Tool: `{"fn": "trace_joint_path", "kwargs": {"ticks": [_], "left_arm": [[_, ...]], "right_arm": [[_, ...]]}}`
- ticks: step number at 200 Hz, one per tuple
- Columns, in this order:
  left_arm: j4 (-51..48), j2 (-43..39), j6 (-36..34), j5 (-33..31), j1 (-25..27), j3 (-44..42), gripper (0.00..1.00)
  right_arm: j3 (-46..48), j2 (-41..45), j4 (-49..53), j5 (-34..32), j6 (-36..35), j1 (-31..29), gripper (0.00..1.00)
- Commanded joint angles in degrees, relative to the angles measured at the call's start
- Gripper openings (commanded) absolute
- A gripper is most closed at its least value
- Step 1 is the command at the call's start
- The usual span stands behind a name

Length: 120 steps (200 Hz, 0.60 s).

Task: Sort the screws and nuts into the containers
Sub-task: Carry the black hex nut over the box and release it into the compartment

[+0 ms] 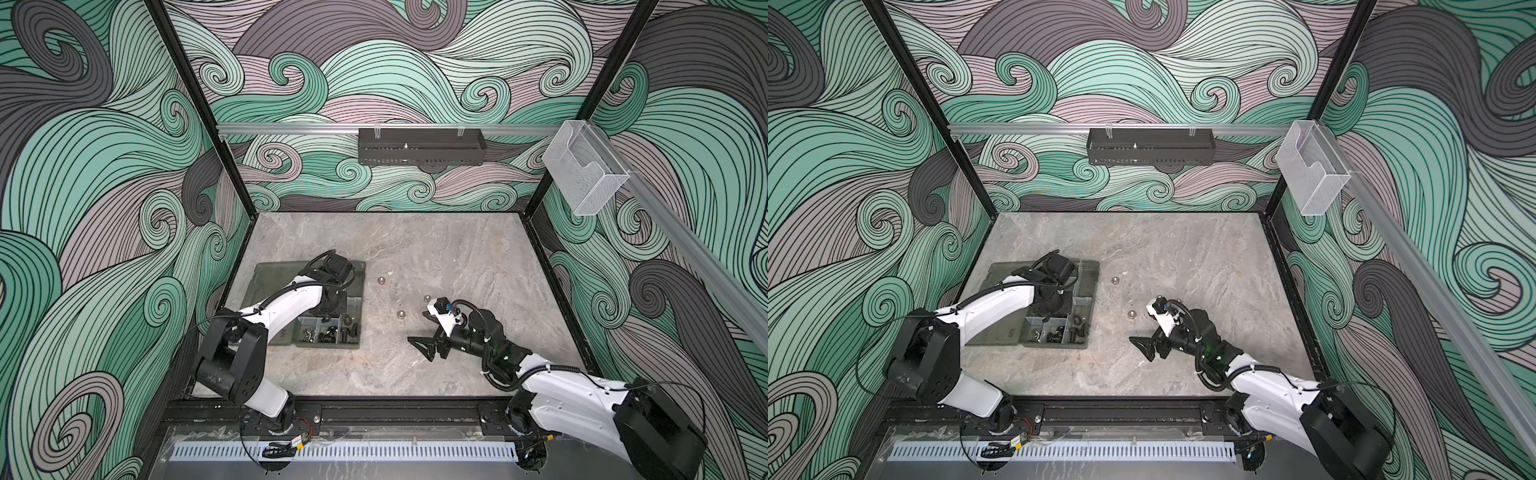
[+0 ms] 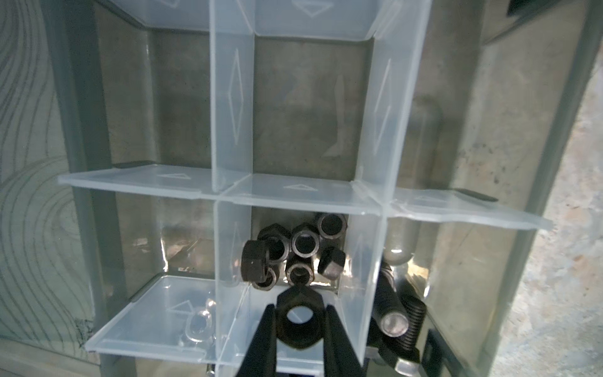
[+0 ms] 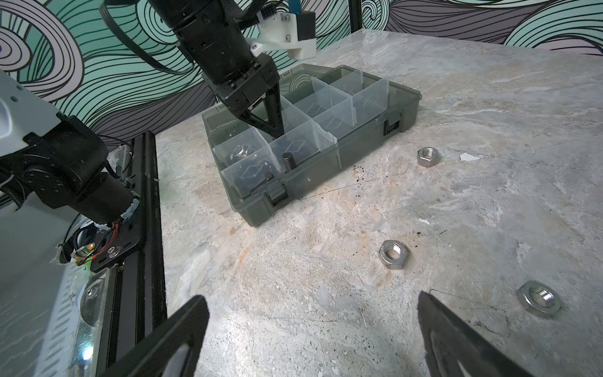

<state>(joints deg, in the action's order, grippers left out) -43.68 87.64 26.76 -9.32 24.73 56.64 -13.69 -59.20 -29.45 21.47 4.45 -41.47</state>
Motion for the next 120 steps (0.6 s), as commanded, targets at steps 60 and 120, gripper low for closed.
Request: {"fn": "trace_joint_path", "kwargs": {"ticks": [60, 120], "left_arm": [[1.9, 3.1, 0.2, -1.6, -1.1, 1.6, 0.23], [2.2, 2.1, 0.7, -0.9, -1.1, 1.3, 0.26]], "right_arm": [[-0.7, -0.4, -0.3, -0.3, -2.0, -0.3, 0.99], [-0.2, 1.4, 0.2, -1.0, -1.8, -0.3, 0.99]]}}
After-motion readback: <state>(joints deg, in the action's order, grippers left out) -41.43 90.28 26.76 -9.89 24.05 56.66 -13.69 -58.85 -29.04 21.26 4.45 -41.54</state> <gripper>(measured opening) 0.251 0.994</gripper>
